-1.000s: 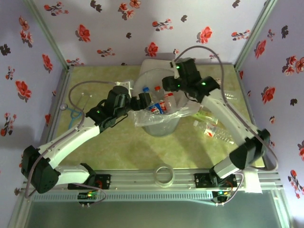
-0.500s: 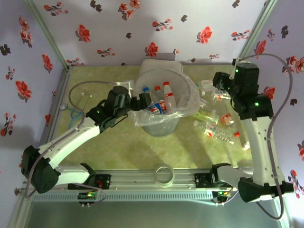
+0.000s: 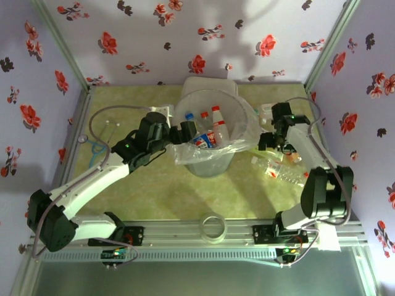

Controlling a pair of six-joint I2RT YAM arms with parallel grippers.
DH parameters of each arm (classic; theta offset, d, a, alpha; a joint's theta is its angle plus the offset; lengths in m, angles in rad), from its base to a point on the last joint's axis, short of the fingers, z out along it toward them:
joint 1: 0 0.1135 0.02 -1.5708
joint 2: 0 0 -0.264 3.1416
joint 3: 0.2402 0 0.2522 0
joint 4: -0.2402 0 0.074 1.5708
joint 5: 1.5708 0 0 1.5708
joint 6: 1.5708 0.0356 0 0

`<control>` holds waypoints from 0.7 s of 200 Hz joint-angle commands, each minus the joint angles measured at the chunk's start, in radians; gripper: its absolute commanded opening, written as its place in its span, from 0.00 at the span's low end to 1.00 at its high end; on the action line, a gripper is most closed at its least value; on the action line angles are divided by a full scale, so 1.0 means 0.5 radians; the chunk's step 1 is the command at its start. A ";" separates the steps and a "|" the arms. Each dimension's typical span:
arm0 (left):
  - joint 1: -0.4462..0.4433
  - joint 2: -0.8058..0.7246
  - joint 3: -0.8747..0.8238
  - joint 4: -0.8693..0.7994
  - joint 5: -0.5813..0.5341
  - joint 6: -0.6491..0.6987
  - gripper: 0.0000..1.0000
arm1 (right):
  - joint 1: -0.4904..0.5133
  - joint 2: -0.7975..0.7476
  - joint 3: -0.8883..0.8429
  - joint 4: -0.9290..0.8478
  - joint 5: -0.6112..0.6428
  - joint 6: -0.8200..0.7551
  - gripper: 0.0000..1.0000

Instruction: Put the plastic bottles in the bin

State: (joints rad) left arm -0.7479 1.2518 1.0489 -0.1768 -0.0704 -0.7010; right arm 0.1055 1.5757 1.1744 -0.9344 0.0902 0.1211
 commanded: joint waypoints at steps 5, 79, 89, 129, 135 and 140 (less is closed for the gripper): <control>-0.005 0.069 -0.021 -0.042 0.049 0.055 0.90 | 0.027 0.087 -0.008 -0.124 -0.123 -0.073 0.95; 0.033 0.127 0.002 -0.037 0.119 0.084 0.90 | 0.119 0.183 -0.106 -0.130 -0.339 0.084 0.95; 0.044 0.123 -0.008 -0.035 0.120 0.082 0.91 | 0.168 0.156 -0.136 -0.125 -0.354 0.111 0.95; 0.056 0.111 -0.038 -0.017 0.119 0.070 0.91 | 0.301 0.158 -0.164 -0.141 -0.285 0.151 0.96; 0.055 0.110 -0.039 -0.015 0.122 0.071 0.91 | 0.315 0.170 -0.163 -0.136 -0.287 0.165 0.96; 0.056 0.107 -0.042 -0.015 0.122 0.070 0.91 | 0.323 0.180 -0.166 -0.129 -0.293 0.178 0.96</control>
State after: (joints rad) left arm -0.7261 1.2911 1.0615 -0.1341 -0.0208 -0.7006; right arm 0.2478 1.6699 1.1019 -0.9783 -0.0502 0.1680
